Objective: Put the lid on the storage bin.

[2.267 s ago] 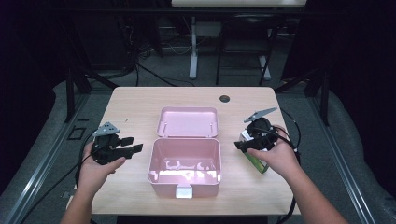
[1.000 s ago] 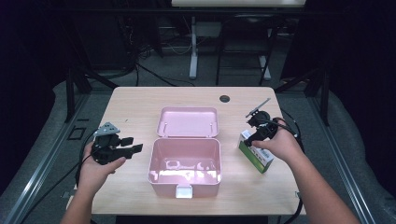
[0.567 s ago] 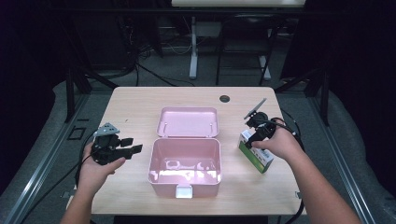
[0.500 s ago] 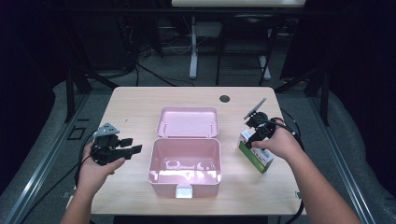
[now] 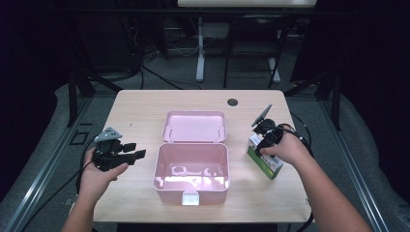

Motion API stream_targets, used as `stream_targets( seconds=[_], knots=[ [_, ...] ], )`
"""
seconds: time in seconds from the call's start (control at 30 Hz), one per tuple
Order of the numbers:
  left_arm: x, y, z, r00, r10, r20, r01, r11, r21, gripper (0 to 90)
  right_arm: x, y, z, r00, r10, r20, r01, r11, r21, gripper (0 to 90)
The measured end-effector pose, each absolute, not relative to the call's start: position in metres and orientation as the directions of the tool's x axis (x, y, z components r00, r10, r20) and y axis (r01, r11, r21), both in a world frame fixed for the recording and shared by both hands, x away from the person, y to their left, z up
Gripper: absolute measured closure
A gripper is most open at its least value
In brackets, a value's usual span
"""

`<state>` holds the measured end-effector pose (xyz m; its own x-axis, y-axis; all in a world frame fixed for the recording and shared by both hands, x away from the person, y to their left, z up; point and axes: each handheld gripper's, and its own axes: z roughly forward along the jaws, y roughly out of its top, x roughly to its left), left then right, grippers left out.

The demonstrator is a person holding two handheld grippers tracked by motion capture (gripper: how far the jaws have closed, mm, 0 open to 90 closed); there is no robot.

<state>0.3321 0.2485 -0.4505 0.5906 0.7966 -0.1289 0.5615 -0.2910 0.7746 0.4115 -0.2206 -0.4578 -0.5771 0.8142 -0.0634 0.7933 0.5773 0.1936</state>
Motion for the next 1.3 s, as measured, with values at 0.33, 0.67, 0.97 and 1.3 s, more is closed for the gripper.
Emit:
stream_targets(
  seconds=[0.33,0.67,0.97,1.3],
  knots=[
    [0.332,0.248,-0.451,0.591,0.797,-0.126,0.563,-0.296,0.771,48.7,0.42,-0.222,-0.47,-0.558,0.827,-0.062,0.812,0.56,0.167,40.2],
    [0.332,0.25,-0.45,0.592,0.796,-0.128,0.565,-0.297,0.77,48.7,0.427,-0.223,-0.475,-0.535,0.844,-0.041,0.833,0.535,0.14,49.4],
    [0.332,0.25,-0.45,0.59,0.797,-0.126,0.563,-0.295,0.772,48.8,0.431,-0.223,-0.48,-0.527,0.849,-0.036,0.842,0.528,0.116,52.4],
    [0.333,0.25,-0.45,0.589,0.799,-0.124,0.563,-0.296,0.771,48.8,0.434,-0.226,-0.492,-0.498,0.867,0.001,0.863,0.496,0.101,57.2]
  ],
)
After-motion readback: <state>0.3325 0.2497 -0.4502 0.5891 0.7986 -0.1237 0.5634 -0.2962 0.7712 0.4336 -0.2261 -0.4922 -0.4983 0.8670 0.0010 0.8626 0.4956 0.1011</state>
